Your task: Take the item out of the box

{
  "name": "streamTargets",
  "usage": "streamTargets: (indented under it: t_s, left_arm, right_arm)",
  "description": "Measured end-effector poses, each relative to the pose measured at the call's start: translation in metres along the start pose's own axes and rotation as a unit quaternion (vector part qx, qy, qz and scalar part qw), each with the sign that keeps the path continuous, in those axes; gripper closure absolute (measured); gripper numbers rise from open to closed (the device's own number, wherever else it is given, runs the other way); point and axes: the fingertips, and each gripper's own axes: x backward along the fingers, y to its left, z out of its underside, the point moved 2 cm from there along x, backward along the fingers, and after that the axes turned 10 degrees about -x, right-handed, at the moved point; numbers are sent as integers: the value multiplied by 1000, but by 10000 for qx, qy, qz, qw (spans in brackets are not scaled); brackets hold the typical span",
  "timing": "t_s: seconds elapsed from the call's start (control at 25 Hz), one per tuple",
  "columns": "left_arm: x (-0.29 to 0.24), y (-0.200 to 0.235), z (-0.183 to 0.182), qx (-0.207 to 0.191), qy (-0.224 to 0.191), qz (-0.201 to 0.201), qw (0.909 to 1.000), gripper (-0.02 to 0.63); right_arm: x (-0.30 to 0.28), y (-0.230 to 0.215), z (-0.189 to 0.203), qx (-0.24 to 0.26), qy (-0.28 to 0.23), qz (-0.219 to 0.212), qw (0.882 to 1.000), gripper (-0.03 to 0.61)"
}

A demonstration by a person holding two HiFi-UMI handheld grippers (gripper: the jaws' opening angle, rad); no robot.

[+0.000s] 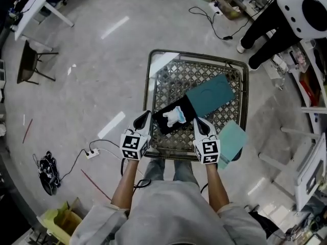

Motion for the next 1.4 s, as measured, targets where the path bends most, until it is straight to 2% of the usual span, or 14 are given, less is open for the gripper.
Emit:
streamTargets:
  t_s: [0.36, 0.6, 0.92, 1.16, 1.4]
  left_arm:
    - [5, 0, 26, 75, 124, -93, 9999, 609]
    - [4, -2, 26, 261, 144, -37, 9995, 609]
    - [5, -1, 28, 297, 121, -62, 9995, 609]
    - [7, 1, 26, 314, 104, -81, 9994, 609]
    - [7, 0, 28, 291, 122, -74, 9995, 609]
  right_arm:
    - [-11, 8, 25, 114, 282, -128, 9995, 578]
    - [-22, 22, 34, 914, 664, -283, 9932, 578]
    - [-35, 24, 51, 1404, 1049, -334, 9840, 578]
    - [-47, 23, 60, 1435, 1228, -355, 9814, 578]
    - [-65, 20, 72, 1140, 1562, -464, 9800, 578]
